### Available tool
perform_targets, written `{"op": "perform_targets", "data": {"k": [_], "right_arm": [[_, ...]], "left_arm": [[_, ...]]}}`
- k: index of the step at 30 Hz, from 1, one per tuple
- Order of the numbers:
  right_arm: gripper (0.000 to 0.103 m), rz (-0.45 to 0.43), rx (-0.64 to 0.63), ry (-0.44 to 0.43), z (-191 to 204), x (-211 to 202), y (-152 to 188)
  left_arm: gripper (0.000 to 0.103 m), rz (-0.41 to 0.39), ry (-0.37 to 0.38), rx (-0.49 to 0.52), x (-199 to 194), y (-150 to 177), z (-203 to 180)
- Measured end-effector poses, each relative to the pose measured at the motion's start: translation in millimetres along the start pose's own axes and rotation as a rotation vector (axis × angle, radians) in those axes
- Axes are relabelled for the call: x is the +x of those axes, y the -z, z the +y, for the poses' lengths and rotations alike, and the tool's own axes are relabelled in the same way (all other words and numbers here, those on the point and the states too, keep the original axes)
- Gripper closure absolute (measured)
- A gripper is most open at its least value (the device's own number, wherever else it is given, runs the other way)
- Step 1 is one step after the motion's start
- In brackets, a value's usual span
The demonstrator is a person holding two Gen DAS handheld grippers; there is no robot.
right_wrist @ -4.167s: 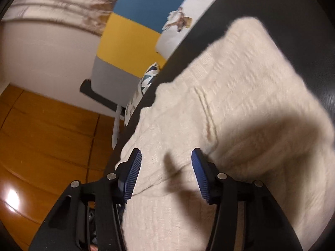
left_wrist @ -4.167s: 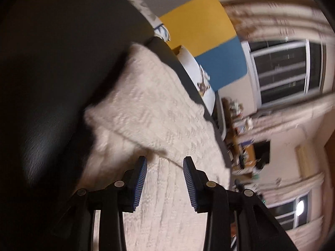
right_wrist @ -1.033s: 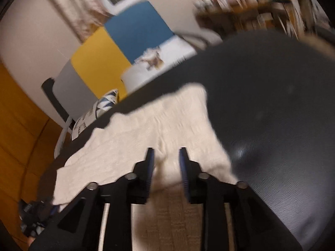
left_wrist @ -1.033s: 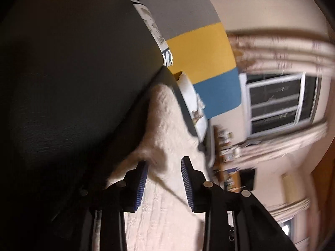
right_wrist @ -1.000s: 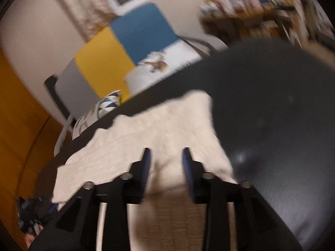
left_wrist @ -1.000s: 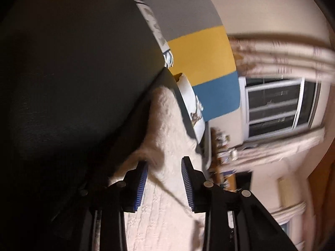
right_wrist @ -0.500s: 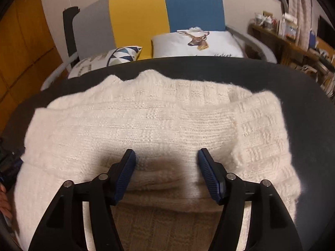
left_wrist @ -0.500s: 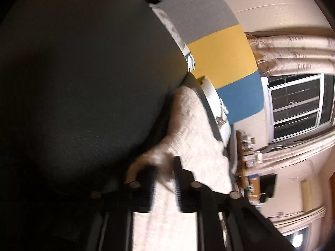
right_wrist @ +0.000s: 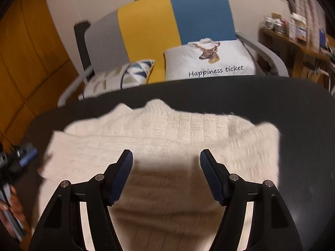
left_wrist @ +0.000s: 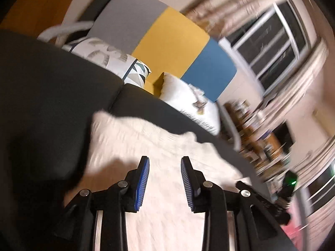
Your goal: Fold clothes
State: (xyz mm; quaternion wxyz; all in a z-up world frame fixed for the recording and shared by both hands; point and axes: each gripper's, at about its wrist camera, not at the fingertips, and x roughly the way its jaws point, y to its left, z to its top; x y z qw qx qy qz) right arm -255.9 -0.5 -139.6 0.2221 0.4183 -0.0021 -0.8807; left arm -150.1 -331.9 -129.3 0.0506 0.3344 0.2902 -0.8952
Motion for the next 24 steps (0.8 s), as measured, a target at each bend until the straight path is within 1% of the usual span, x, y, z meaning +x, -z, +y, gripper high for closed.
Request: {"op": "perform_targets", "data": {"k": [1,2,4,5,6,7,8,9,10,11,12,15,16,17,18,19,20,21,22,23,24], "right_arm": [[0.033,0.030,-0.027,0.029,2,14,2],[0.033,0.051,-0.048,0.053,2,22,6],[0.032,0.053,-0.063,0.055,4,23,8],[0.032,0.052,-0.070,0.053,5,22,8],[0.032,0.050,-0.076,0.050,5,21,9],[0.032,0.048,-0.083,0.048,6,21,9],[0.032,0.047,-0.089,0.046,7,20,9],[0.032,0.036,-0.080,0.014,6,17,5],[0.032,0.010,-0.065,-0.038,6,12,-2],[0.032,0.001,-0.073,-0.066,8,12,-6],[0.032,-0.001,-0.088,-0.084,10,13,-10],[0.032,0.011,-0.116,-0.116,12,18,-15],[0.032,0.020,-0.121,-0.122,11,20,-15],[0.030,0.028,-0.126,-0.127,11,22,-16],[0.030,0.037,-0.131,-0.132,10,25,-16],[0.030,0.045,-0.136,-0.138,9,27,-17],[0.030,0.054,-0.141,-0.143,8,29,-17],[0.030,0.031,-0.127,-0.195,8,25,-25],[0.030,0.017,-0.125,-0.233,10,23,-33],[0.030,0.009,-0.140,-0.258,14,23,-39],[0.030,0.003,-0.179,-0.290,21,24,-47]], "left_arm": [[0.073,0.028,-0.093,0.004,13,0,9],[0.078,0.037,-0.095,-0.026,18,1,22],[0.084,0.039,-0.049,-0.096,19,2,45],[0.084,0.045,-0.024,-0.108,17,-2,46],[0.076,0.052,-0.001,-0.115,16,-7,45],[0.072,0.060,0.023,-0.123,14,-11,44],[0.072,0.058,0.034,-0.108,12,-14,41],[0.072,0.045,0.051,-0.075,9,-19,34],[0.070,0.029,0.070,-0.039,7,-24,26],[0.070,0.016,0.078,0.006,6,-28,18],[0.070,0.022,0.033,0.070,12,-29,9],[0.071,0.163,-0.092,0.103,44,-22,17],[0.071,0.146,-0.076,0.091,44,-24,18],[0.071,0.140,-0.034,0.089,43,-31,14],[0.071,0.139,0.032,0.085,43,-38,7],[0.071,0.150,0.147,0.081,48,-46,-5],[0.070,0.181,0.221,0.087,57,-51,-18],[0.070,0.216,0.285,0.095,68,-56,-31],[0.070,0.250,0.323,0.115,80,-57,-45],[0.070,0.280,0.346,0.156,93,-56,-59],[0.070,0.313,0.334,0.185,107,-54,-67]]}}
